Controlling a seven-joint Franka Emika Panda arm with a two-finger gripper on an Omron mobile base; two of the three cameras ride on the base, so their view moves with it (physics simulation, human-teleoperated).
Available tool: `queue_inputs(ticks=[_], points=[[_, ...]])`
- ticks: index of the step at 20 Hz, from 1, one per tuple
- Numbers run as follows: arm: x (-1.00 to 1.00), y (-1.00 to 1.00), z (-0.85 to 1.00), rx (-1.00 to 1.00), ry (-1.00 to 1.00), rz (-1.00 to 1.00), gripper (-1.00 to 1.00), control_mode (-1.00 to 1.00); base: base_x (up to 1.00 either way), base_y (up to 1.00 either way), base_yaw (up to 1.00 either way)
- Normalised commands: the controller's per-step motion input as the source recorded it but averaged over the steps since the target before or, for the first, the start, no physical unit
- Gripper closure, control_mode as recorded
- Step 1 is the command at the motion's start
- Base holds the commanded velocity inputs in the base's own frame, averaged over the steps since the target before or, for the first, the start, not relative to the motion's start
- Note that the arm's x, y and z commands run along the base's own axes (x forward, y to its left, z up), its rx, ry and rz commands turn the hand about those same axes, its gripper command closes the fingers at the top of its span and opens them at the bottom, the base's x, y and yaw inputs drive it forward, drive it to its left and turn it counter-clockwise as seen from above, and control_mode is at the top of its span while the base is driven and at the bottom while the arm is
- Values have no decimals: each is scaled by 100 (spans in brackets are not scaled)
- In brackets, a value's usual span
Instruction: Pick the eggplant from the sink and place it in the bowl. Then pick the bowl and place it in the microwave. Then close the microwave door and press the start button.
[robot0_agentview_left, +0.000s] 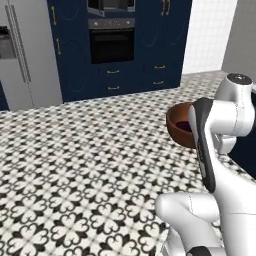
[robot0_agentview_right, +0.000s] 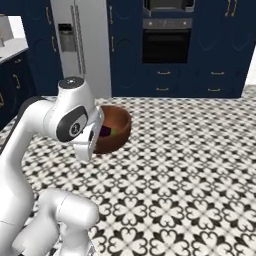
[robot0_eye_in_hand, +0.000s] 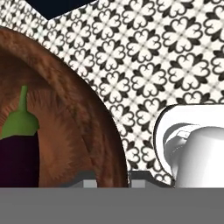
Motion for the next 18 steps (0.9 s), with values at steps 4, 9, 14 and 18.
queue_inputs(ticks=[4, 9, 14, 18], points=[[0, 0, 0, 0, 0, 0, 100, 100, 100, -57, 29], [0, 0, 0, 0, 0, 0, 100, 100, 100, -56, 32], [0, 0, 0, 0, 0, 0, 100, 100, 100, -50, 31], [0, 0, 0, 0, 0, 0, 100, 100, 100, -59, 31]])
